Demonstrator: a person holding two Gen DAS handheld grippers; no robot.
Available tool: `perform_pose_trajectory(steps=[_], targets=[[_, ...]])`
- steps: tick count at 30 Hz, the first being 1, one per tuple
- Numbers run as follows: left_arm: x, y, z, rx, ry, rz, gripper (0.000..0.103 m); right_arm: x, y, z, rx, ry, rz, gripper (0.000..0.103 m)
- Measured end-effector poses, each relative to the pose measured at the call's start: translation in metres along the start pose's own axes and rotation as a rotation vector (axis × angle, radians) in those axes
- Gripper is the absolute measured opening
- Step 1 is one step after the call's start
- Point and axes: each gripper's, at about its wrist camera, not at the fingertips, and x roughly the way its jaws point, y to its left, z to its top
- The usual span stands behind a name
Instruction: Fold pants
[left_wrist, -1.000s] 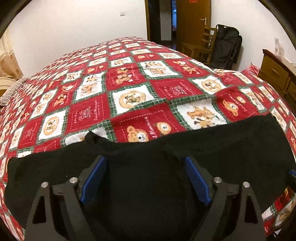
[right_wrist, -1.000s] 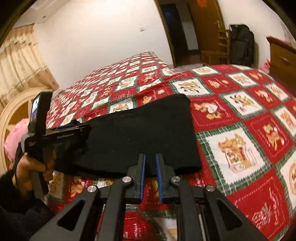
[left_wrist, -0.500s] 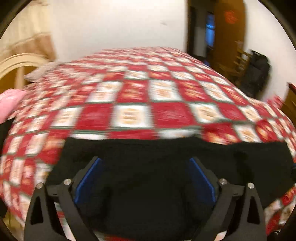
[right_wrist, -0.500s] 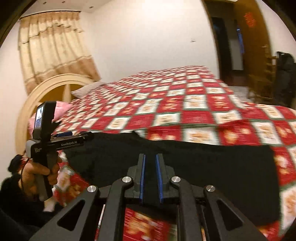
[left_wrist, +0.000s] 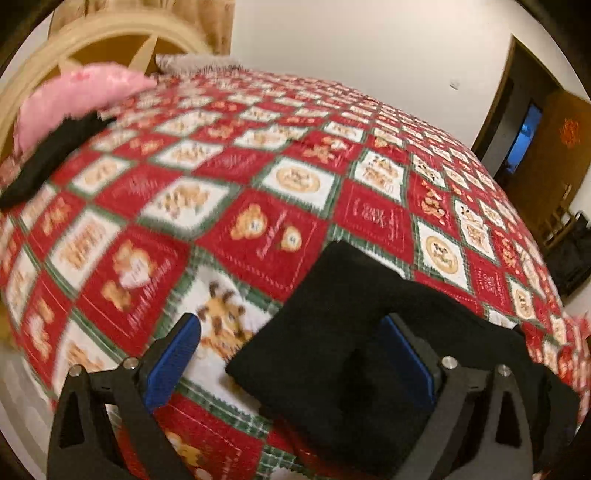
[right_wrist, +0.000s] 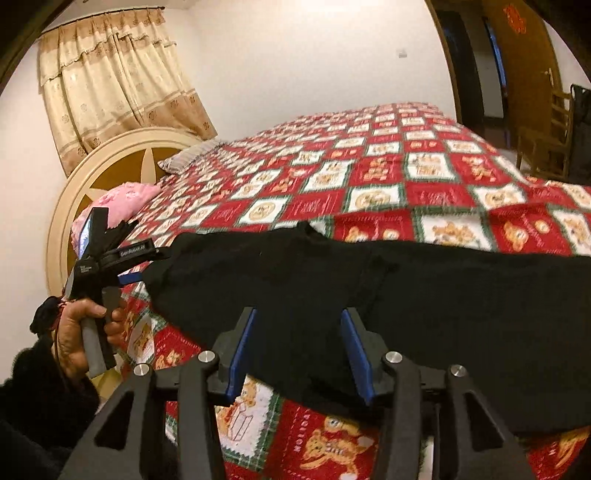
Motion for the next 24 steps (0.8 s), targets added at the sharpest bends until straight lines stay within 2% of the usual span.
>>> perform_pose_trajectory(steps=[2,3,4,6,11,14,15,18,19,20,21,24], targets=[[0.006,0.006,-0.003,-0.053,0.033,-0.051,0.097,0.005,0.004,-0.002,-0.016,0.026,0.004,0.049],[0.008,0.010,-0.006,-0.085,0.043,-0.084,0.092,0.006,0.006,-0.002,-0.027,0.030,0.000,0.049],[0.006,0.012,-0.008,-0.108,0.037,-0.098,0.091,0.007,0.009,-0.002,-0.043,0.031,-0.007,0.049],[0.000,0.015,-0.010,-0.135,0.017,-0.139,0.079,0.007,0.013,-0.002,-0.069,0.025,-0.013,0.049],[-0.004,0.023,-0.011,-0.207,-0.006,-0.222,0.071,0.011,0.012,-0.003,-0.061,0.043,-0.010,0.049],[-0.012,0.029,-0.014,-0.240,-0.067,-0.222,0.050,0.010,0.009,-0.004,-0.046,0.040,-0.013,0.049],[-0.015,0.030,-0.015,-0.246,-0.088,-0.222,0.047,0.011,0.007,-0.004,-0.040,0.039,-0.014,0.049],[-0.015,0.029,-0.015,-0.218,-0.123,-0.208,0.050,0.013,0.006,-0.005,-0.031,0.048,-0.013,0.049],[-0.011,0.027,-0.015,-0.201,-0.109,-0.195,0.054,0.013,0.006,-0.005,-0.031,0.051,-0.012,0.049],[-0.005,0.025,-0.015,-0.192,-0.085,-0.195,0.066,0.014,0.006,-0.005,-0.031,0.052,-0.012,0.049],[0.000,0.025,-0.017,-0.194,-0.060,-0.208,0.073,0.014,0.006,-0.005,-0.032,0.052,-0.012,0.049],[0.001,0.019,-0.020,-0.161,-0.086,-0.194,0.074,0.014,0.007,-0.005,-0.032,0.054,-0.012,0.049]])
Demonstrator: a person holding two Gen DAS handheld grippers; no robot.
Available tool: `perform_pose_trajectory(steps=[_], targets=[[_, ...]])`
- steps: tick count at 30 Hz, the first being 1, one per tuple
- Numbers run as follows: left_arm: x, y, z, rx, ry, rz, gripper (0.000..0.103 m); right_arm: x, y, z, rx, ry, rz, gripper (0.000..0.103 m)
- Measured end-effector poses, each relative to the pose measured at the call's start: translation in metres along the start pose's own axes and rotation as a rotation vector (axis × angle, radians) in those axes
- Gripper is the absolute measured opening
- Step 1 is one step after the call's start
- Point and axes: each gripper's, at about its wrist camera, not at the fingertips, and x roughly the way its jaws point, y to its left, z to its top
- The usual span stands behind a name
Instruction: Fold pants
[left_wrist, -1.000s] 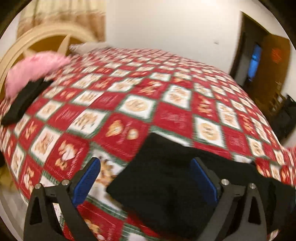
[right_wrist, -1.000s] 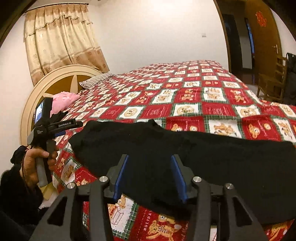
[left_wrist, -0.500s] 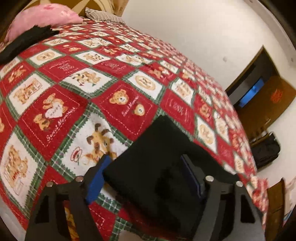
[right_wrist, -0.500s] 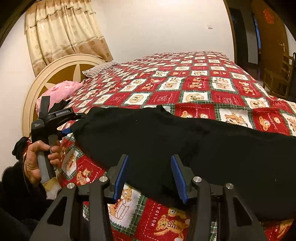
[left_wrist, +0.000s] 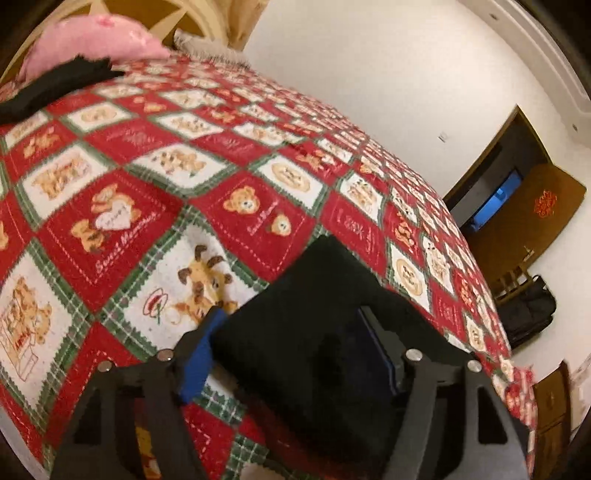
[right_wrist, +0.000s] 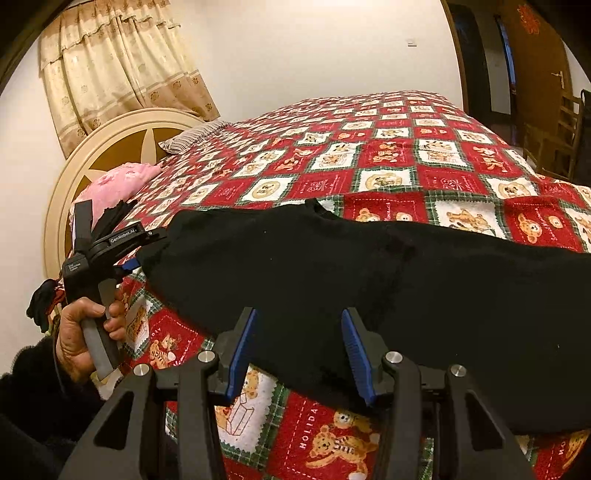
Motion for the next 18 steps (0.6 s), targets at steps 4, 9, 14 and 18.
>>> perform_pose_trajectory(steps=[4,9,14,18], targets=[[-0.007,-0.007,0.002,0.058,-0.044,-0.001,0.035,0.002,0.001,0.001,-0.001,0.005,-0.001,0.049],[-0.008,-0.010,0.011,0.070,-0.021,-0.038,0.017,0.003,-0.001,0.006,-0.006,0.003,-0.013,0.049],[-0.019,-0.011,0.026,0.026,-0.027,-0.121,0.016,0.002,-0.001,0.029,-0.008,-0.045,-0.016,0.049],[-0.029,-0.021,0.031,0.046,-0.045,-0.152,0.016,0.029,0.022,0.035,-0.076,-0.009,0.015,0.049]])
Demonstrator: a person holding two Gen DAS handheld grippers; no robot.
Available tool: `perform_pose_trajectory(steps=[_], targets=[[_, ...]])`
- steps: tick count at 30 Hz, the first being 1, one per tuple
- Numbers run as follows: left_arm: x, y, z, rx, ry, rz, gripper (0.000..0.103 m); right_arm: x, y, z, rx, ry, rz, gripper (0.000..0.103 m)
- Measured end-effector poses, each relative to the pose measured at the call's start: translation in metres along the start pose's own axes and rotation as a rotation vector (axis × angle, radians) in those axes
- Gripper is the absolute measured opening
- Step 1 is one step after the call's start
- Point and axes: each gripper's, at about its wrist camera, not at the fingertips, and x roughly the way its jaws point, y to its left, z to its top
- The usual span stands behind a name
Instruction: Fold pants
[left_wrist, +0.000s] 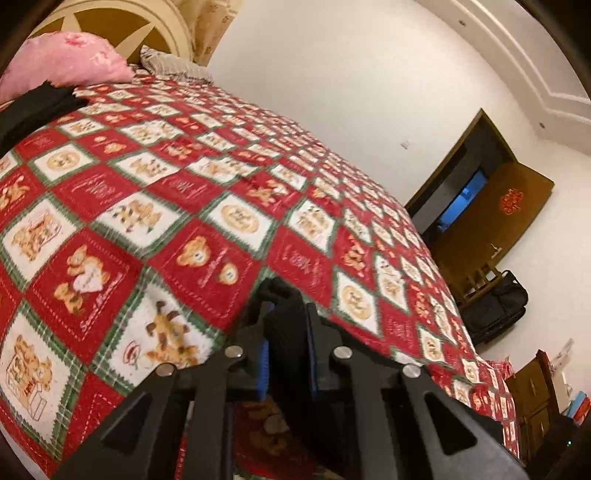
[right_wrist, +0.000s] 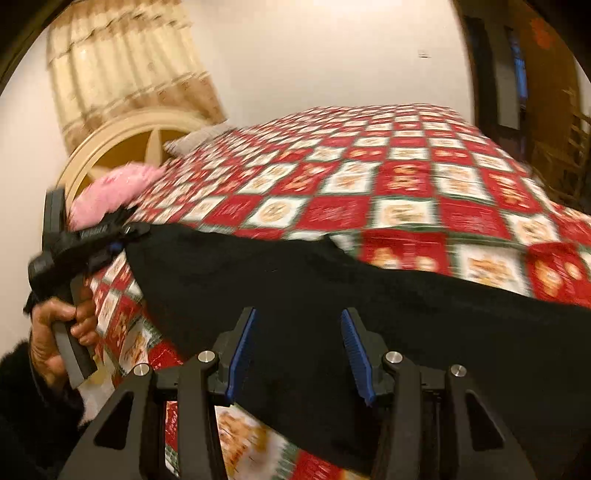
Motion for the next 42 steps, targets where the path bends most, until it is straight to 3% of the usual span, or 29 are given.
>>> perform_pose_trajectory(steps=[5,9,12,16,19,26,32,35,39,42], targets=[[0.002,-0.014,-0.004,0.079,0.005,0.043,0.016,0.043,0.023,-0.017,-0.068,0.121,0.002,0.049],[0.002,-0.011,-0.001,0.054,0.010,0.032,0.016,0.044,0.028,-0.021,-0.105,0.115,-0.018,0.049],[0.003,-0.017,0.001,0.059,0.010,0.020,0.015,0.016,0.009,-0.013,-0.004,0.028,0.017,0.049],[-0.004,-0.047,0.003,0.130,-0.004,-0.051,0.014,-0.033,-0.031,-0.003,0.117,-0.104,-0.045,0.049],[-0.008,-0.086,-0.004,0.210,0.004,-0.149,0.013,-0.066,-0.074,-0.006,0.255,-0.158,-0.105,0.049],[-0.016,-0.210,-0.068,0.495,0.088,-0.431,0.013,-0.131,-0.139,-0.038,0.402,-0.220,-0.286,0.049],[-0.018,-0.282,-0.148,0.716,0.225,-0.624,0.013,-0.167,-0.168,-0.070,0.499,-0.248,-0.343,0.049],[-0.007,-0.298,-0.186,0.821,0.279,-0.648,0.013,-0.172,-0.173,-0.074,0.510,-0.250,-0.337,0.049],[0.022,-0.297,-0.210,0.845,0.423,-0.620,0.015,-0.167,-0.177,-0.073,0.547,-0.240,-0.256,0.049],[0.021,-0.295,-0.212,0.869,0.469,-0.609,0.026,-0.164,-0.179,-0.069,0.593,-0.242,-0.163,0.058]])
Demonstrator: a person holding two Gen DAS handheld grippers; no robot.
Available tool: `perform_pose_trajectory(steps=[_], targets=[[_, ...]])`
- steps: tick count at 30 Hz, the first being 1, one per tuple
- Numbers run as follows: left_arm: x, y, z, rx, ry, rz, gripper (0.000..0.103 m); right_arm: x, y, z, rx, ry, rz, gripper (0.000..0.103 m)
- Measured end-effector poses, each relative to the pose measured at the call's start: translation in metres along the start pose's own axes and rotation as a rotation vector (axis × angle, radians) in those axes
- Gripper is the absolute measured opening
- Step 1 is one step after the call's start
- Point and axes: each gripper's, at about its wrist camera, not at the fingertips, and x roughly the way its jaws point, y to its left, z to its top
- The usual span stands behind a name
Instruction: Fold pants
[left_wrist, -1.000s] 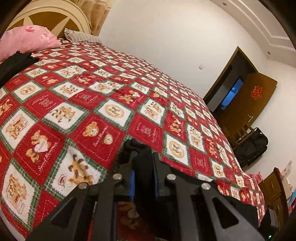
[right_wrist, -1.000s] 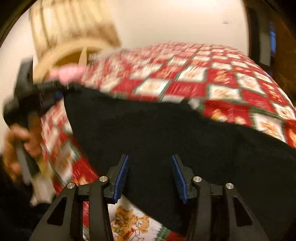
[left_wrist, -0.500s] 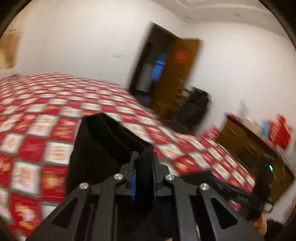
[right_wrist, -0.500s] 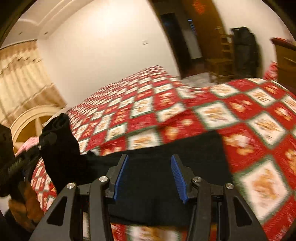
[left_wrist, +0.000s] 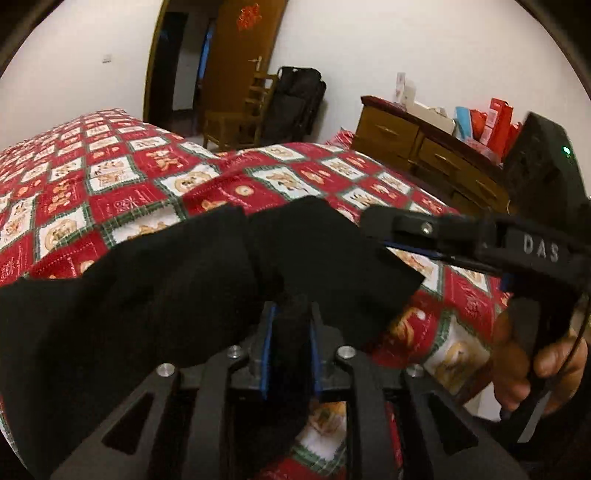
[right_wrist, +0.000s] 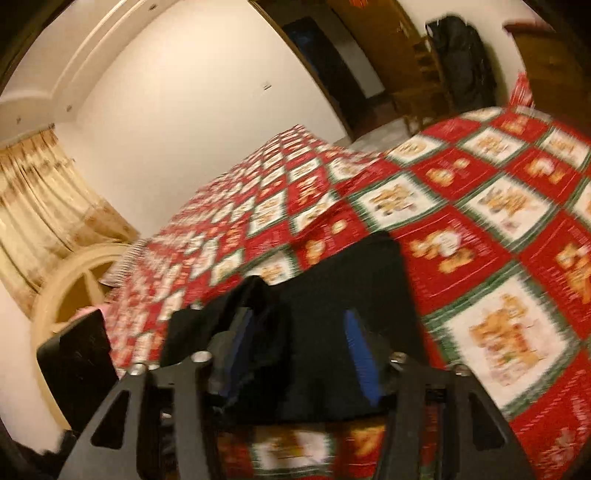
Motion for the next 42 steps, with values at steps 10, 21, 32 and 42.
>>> perform_pose_trajectory(steps=[10,21,32,42], targets=[[-0.104,0.025,0.008,0.030,-0.144,0.102,0.100,0.029,0.009,-0.012,0.054,0.098,0.118,0.071],[-0.107,0.117,-0.006,-0.263,-0.122,0.369,0.100,0.065,0.058,-0.041,-0.173,0.209,-0.072,0.083],[-0.117,0.140,-0.019,-0.357,-0.121,0.441,0.100,0.058,0.085,-0.044,-0.404,0.182,-0.123,0.023],[-0.122,0.149,-0.008,-0.392,-0.153,0.483,0.100,-0.007,0.075,0.001,-0.653,0.048,-0.187,0.022]])
